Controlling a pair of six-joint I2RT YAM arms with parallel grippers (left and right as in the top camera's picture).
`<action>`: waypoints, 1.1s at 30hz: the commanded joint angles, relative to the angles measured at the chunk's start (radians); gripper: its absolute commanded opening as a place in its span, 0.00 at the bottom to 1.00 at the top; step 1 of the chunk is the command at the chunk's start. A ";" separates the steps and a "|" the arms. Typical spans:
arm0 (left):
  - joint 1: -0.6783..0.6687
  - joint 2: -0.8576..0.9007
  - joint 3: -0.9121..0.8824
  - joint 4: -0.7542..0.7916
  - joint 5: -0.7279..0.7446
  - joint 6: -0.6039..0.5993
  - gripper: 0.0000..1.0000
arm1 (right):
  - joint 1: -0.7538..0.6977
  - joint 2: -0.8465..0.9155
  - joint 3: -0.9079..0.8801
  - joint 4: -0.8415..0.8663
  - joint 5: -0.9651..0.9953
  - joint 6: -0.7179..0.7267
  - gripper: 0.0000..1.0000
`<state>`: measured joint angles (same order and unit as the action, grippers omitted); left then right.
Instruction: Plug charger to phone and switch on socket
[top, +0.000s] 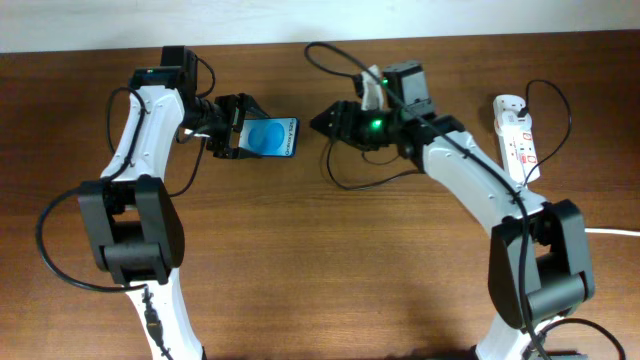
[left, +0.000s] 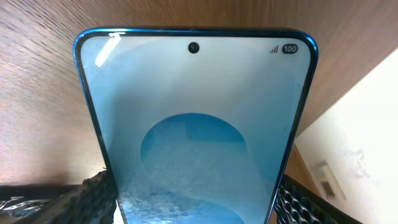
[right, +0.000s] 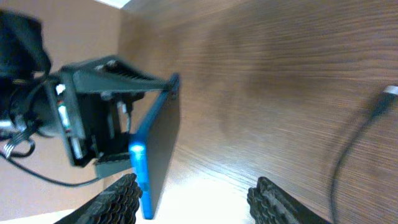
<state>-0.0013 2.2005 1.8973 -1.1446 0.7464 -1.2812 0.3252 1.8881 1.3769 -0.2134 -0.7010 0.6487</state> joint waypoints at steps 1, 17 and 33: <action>0.003 -0.007 0.022 -0.002 -0.030 -0.029 0.00 | 0.036 0.000 0.005 0.027 -0.003 -0.024 0.62; -0.058 -0.007 0.022 -0.001 0.063 -0.029 0.00 | 0.141 0.032 0.005 0.046 0.137 -0.006 0.62; -0.129 -0.007 0.022 -0.001 0.103 -0.029 0.00 | 0.160 0.034 0.002 0.000 0.217 -0.005 0.41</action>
<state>-0.1272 2.2005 1.8973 -1.1442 0.8032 -1.3029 0.4786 1.9041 1.3769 -0.2066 -0.4934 0.6518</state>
